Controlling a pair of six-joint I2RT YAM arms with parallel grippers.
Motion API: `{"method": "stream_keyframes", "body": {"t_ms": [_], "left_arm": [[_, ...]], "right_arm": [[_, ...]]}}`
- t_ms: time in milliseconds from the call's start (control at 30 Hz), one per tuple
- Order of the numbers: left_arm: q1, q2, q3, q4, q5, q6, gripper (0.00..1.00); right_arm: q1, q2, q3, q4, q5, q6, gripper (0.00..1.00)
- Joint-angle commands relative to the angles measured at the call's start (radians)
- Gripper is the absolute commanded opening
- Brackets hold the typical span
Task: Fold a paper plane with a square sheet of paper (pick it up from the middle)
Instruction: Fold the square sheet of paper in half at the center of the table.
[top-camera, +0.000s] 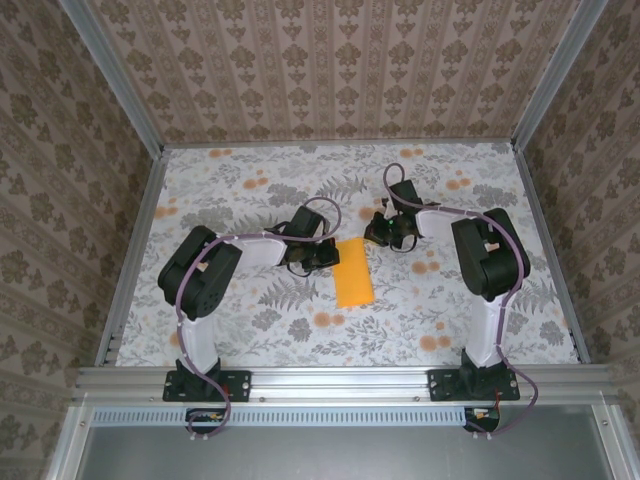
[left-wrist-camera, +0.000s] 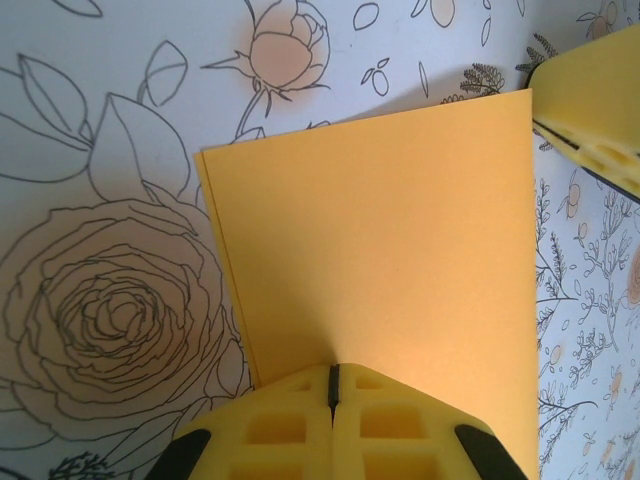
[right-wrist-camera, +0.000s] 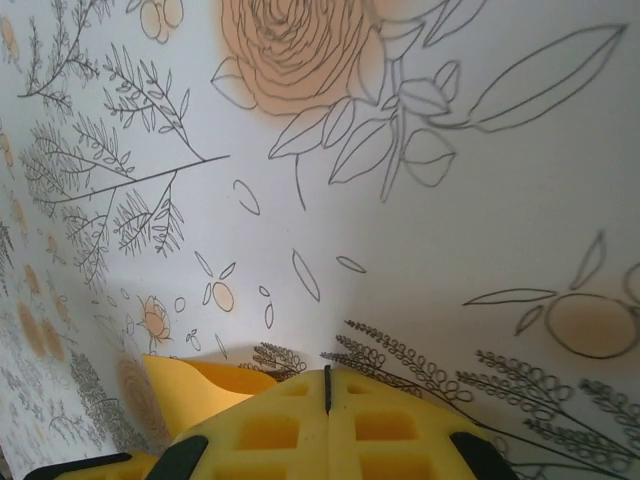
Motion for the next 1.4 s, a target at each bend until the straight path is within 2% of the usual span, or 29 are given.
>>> {"method": "stream_keyframes", "body": {"t_ms": [0, 267, 433, 533, 867, 1367], "left_arm": [[-0.002, 0.101, -0.062, -0.244, -0.109, 0.036, 0.03], [-0.004, 0.112, -0.056, -0.238, -0.109, 0.041, 0.04], [-0.002, 0.117, -0.056, -0.238, -0.109, 0.042, 0.04], [-0.001, 0.118, -0.056, -0.238, -0.112, 0.044, 0.04], [-0.003, 0.124, -0.061, -0.238, -0.119, 0.042, 0.04], [0.008, 0.134, -0.078, -0.220, -0.124, 0.037, 0.03]], "right_arm": [[0.009, -0.117, -0.049, 0.018, 0.005, 0.007, 0.02], [0.043, -0.272, -0.267, 0.050, -0.081, 0.011, 0.04], [0.104, -0.270, -0.311, 0.067, -0.172, -0.001, 0.04], [0.136, -0.250, -0.308, 0.059, -0.172, -0.015, 0.04], [0.140, -0.183, -0.331, 0.027, -0.165, -0.046, 0.05], [0.119, -0.385, -0.599, -0.027, -0.130, -0.103, 0.08]]}}
